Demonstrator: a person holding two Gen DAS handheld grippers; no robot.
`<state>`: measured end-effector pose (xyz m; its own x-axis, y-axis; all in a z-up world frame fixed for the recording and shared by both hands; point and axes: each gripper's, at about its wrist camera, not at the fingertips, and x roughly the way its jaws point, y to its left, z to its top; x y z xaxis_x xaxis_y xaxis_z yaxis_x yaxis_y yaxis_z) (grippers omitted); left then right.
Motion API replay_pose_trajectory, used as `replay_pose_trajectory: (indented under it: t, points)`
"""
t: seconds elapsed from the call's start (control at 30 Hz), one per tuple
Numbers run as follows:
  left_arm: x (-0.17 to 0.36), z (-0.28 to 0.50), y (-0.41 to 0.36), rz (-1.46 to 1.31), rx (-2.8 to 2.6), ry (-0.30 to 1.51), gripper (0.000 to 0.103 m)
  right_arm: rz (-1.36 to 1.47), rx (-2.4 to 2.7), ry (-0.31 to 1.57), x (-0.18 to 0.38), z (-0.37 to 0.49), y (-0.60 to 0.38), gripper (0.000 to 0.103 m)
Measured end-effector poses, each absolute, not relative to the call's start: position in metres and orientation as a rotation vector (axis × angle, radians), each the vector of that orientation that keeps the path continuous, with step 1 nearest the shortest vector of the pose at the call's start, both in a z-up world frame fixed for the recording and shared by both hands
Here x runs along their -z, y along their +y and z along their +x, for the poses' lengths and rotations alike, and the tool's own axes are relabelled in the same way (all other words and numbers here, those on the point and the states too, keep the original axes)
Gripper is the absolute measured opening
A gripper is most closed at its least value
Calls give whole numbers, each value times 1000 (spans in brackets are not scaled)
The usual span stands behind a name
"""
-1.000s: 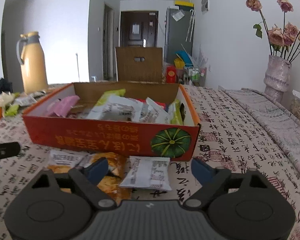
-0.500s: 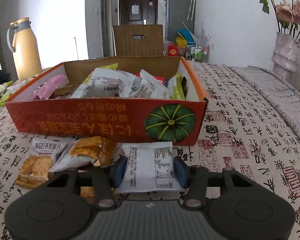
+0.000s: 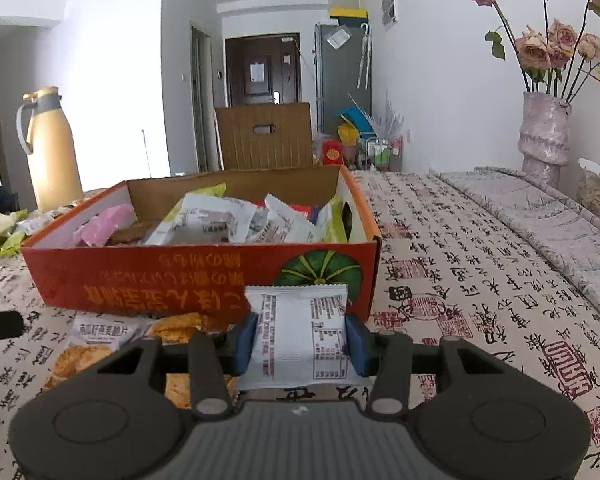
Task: Organize snacks
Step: 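Grasp the pumpkin-seed oat cracker packet with the left gripper while the right holds the white packet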
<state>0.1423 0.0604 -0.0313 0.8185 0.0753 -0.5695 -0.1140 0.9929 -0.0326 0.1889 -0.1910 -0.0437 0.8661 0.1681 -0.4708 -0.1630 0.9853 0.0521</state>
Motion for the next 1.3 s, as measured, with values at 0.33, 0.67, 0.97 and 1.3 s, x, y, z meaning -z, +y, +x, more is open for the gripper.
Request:
replay_pose_trajectory:
  t: [0.33,0.67,0.97,1.3]
  points:
    - [30,166,22,-14,-85,718,103,27,-185,467,43,184,-194,46]
    - [40,196,-11,-11,-92,822,103,38,-210,446,41,179,-196,46]
    - [48,201,-19,-35,-119,848,103,39,-233,433,39,175,-197,46]
    - [49,195,-21,-70,-130,846,93,38,-235,431,40,174,-196,46]
